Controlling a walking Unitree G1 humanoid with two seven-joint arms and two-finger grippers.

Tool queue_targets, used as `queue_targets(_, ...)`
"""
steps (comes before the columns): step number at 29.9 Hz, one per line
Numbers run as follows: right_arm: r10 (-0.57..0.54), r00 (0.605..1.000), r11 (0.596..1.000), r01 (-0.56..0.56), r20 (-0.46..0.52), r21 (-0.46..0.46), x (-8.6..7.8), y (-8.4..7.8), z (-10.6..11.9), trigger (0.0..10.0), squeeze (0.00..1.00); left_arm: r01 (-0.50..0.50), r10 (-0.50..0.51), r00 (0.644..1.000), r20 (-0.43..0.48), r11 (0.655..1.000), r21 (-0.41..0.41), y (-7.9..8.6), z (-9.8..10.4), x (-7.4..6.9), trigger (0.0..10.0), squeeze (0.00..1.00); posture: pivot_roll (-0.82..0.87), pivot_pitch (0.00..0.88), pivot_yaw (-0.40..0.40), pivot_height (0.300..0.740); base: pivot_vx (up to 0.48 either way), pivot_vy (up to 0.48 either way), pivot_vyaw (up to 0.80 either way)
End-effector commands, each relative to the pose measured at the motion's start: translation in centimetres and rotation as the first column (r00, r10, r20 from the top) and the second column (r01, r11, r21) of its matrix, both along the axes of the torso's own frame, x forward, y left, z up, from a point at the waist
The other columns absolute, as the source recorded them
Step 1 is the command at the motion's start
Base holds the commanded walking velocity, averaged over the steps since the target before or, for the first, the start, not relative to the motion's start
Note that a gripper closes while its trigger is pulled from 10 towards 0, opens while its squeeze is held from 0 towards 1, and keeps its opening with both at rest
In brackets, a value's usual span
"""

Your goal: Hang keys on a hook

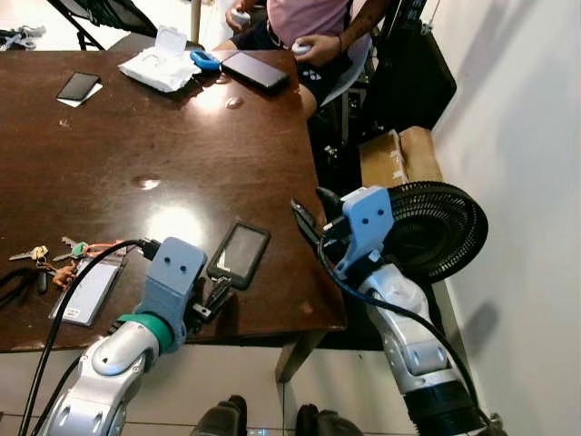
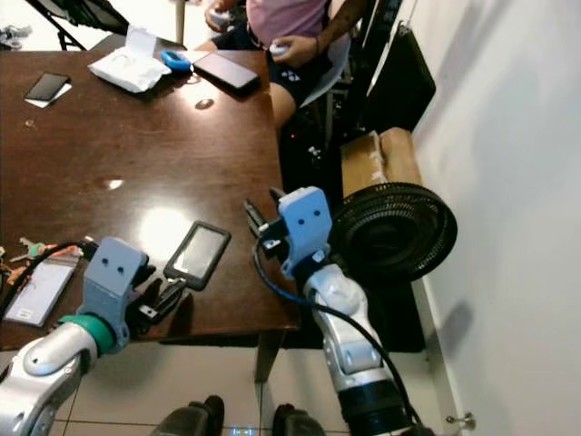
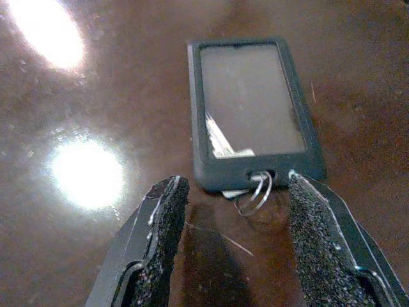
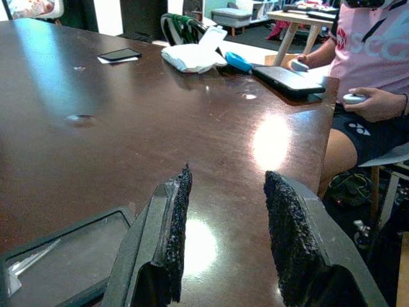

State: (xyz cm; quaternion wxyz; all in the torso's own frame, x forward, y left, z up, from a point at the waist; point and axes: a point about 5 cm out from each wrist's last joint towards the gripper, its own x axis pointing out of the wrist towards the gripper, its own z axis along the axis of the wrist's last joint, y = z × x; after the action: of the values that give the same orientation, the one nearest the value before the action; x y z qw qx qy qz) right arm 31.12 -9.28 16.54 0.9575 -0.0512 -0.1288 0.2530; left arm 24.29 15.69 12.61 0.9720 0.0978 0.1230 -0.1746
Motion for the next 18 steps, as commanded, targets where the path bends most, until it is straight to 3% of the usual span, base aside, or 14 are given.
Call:
queue_targets(1, 0.001, 1.000, 1.000, -0.001, -0.019, -0.001, -0.27, -0.08, -0.48, 10.0, 0.00, -0.003, 0.003, 1.000, -0.025, 1.000, 0.000, 0.12, -0.37, -0.50, 8.7, 0.00, 0.14, 0.146, 0.048, 0.740, 0.000, 0.000, 0.00)
queue_targets(3, 0.001, 1.000, 1.000, -0.001, -0.019, -0.001, -0.27, -0.08, -0.48, 10.0, 0.00, -0.003, 0.003, 1.000, -0.025, 1.000, 0.000, 0.12, -0.37, -0.50, 8.7, 0.00, 0.14, 0.146, 0.048, 0.740, 0.000, 0.000, 0.00)
queue_targets(4, 0.002, 1.000, 1.000, -0.002, -0.018, -0.001, -0.25, -0.06, -0.47, 10.0, 0.00, -0.009, 0.009, 1.000, -0.025, 1.000, 0.000, 0.19, -0.41, -0.53, 4.8, 0.00, 0.14, 0.145, 0.048, 0.740, 0.000, 0.000, 0.00)
queue_targets(5, 0.003, 1.000, 1.000, -0.003, -0.018, -0.001, -0.23, -0.06, -0.46, 10.0, 0.00, -0.017, 0.017, 1.000, -0.024, 1.000, 0.000, 0.25, -0.47, -0.57, 2.5, 0.00, 0.14, 0.145, 0.048, 0.740, 0.000, 0.000, 0.00)
queue_targets(6, 0.003, 1.000, 1.000, -0.003, -0.018, -0.001, -0.23, -0.06, -0.46, 10.0, 0.00, -0.017, 0.017, 1.000, -0.024, 1.000, 0.000, 0.25, -0.47, -0.57, 2.5, 0.00, 0.14, 0.145, 0.048, 0.740, 0.000, 0.000, 0.00)
queue_targets(7, 0.003, 1.000, 1.000, -0.003, -0.018, -0.002, -0.23, -0.06, -0.46, 10.0, 0.00, -0.022, 0.022, 0.999, -0.026, 1.000, 0.004, 0.31, -0.57, -0.57, 1.5, 0.00, 0.14, 0.146, 0.048, 0.740, 0.000, 0.000, 0.00)
queue_targets(8, 0.003, 1.000, 1.000, -0.003, -0.018, -0.002, -0.23, -0.06, -0.47, 10.0, 0.00, -0.025, 0.025, 0.999, -0.028, 1.000, 0.007, 0.34, -0.64, -0.57, 1.5, 0.00, 0.14, 0.146, 0.048, 0.740, 0.000, 0.000, 0.00)
queue_targets(11, 0.003, 1.000, 1.000, -0.003, -0.018, -0.002, -0.24, -0.04, -0.45, 10.0, 0.00, -0.039, 0.039, 0.999, -0.030, 0.999, 0.015, 0.51, -0.88, -0.55, 0.0, 0.00, 0.14, 0.147, 0.048, 0.740, 0.000, 0.000, 0.00)
queue_targets(18, 0.000, 1.000, 1.000, 0.000, -0.018, -0.004, -0.23, -0.12, -0.45, 10.0, 0.00, -0.052, 0.053, 0.998, -0.027, 0.998, 0.017, 0.60, -0.85, -0.39, 0.0, 0.00, 0.13, 0.145, 0.050, 0.740, 0.000, 0.000, 0.00)
